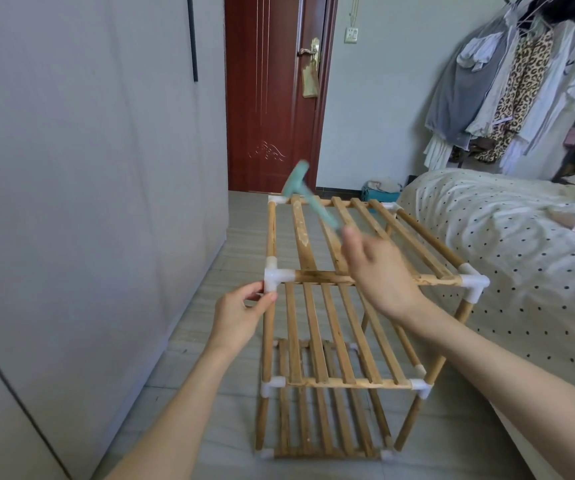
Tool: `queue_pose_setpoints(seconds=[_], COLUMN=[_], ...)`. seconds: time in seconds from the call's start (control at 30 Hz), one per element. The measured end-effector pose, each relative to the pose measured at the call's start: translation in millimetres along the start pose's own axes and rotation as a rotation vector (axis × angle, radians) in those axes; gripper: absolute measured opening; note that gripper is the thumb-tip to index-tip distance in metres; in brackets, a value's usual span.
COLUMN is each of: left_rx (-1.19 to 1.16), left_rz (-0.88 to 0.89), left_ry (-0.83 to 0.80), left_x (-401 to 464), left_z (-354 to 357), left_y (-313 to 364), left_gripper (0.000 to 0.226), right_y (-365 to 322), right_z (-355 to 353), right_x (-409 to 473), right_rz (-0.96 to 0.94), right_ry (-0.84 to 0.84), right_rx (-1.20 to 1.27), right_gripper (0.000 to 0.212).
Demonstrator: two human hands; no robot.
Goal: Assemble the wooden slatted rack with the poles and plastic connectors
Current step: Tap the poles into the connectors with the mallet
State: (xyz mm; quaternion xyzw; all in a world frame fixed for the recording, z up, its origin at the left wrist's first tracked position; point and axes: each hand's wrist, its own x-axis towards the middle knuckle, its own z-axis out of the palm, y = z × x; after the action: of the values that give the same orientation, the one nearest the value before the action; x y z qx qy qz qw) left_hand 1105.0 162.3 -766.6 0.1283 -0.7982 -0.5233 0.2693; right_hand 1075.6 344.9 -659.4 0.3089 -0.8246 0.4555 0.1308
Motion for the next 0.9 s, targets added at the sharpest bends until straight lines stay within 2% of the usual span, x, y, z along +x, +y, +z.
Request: queue_pose_setpoints(seconds=[0.03,0.07,0.1,0.13,0.17,0.2,0.23,0.3,0.33,0.43,0.47,0.53,0.6,0.67,0.73,0.77,0.8,0.9], left_rx=[0.001,0.002,0.0,-0.006,-0.01,-0.007,-0.003,0.002,0.01,0.063,0.105,0.32,0.566,0.714,0.819,0.859,0.893,0.913], left_rz=[-0.007,-0.008,-0.006,0.0,0.003,0.001,-0.006,-0.022,-0.025,0.014,0.034,0.183,0.456,0.594,0.634,0.647,0.656,0.612], left_ry=[-0.004,-0.005,-0.004,0.003,0.009,0.006,0.002,-0.005,-0.013,-0.041,-0.038,0.079,0.174,0.075,-0.026,-0.042,-0.041,-0.005], left_x=[0.5,0.4,-0.1,-0.6,-1.1,-1.3,-1.0,0.0,-0.4,-3.9,-6.7,-12.5,-17.0,-20.1,-23.3,-24.6,-25.3,-25.1], left_z=[0.1,0.2,0.5,0.8,1.0,0.6,0.3,0.6,1.0,2.9,2.8,2.6,7.9,20.3,40.9,51.2,59.7,70.9], left_y=[0.3,0.9,0.9,0.5,0.4,0.8,0.9,-0.4,0.0,-0.7,0.7,6.8,17.1,28.3,31.9,31.0,29.6,32.0], left_gripper=[0.029,0.029,0.028,0.028,0.029,0.029,0.03,0.031,0.031,0.044,0.056,0.072,0.068,0.062,0.059,0.058,0.059,0.072], right_y=[-0.9,0.1,3.3,9.6,15.1,19.9,19.0,13.2,11.8,20.3,26.2,34.6,44.4,59.9,69.6,70.6,69.9,67.2], right_z=[-0.1,1.8,7.8,12.6,12.3,7.8,0.9,-7.4,-8.9,-7.2,-14.6,-41.3,-72.0,-97.1,-125.9,-141.9,-157.8,-182.0], right_x=[-1.5,-5.2,-13.0,-22.2,-25.3,-20.4,-13.6,-7.0,-7.3,-23.0,-24.4,-23.9,-29.3,-37.9,-43.9,-44.2,-43.1,-48.0], right_rz=[-0.056,-0.056,0.009,0.099,0.141,0.158,0.168,0.064,0.038,0.146,0.189,0.287,0.324,0.425,0.512,0.514,0.476,0.232], right_ry=[0.082,0.06,-0.065,-0.279,-0.364,-0.38,-0.278,0.025,0.033,-0.316,-0.329,-0.156,0.071,0.088,0.048,0.082,0.174,0.62], right_rx=[0.07,0.074,-0.011,-0.195,-0.257,-0.279,-0.192,-0.028,0.001,-0.19,-0.159,-0.008,0.026,-0.088,-0.23,-0.228,-0.205,-0.22], right_gripper=[0.039,0.039,0.039,0.039,0.04,0.041,0.042,0.042,0.04,0.033,0.032,0.039,0.044,0.047,0.046,0.045,0.044,0.041])
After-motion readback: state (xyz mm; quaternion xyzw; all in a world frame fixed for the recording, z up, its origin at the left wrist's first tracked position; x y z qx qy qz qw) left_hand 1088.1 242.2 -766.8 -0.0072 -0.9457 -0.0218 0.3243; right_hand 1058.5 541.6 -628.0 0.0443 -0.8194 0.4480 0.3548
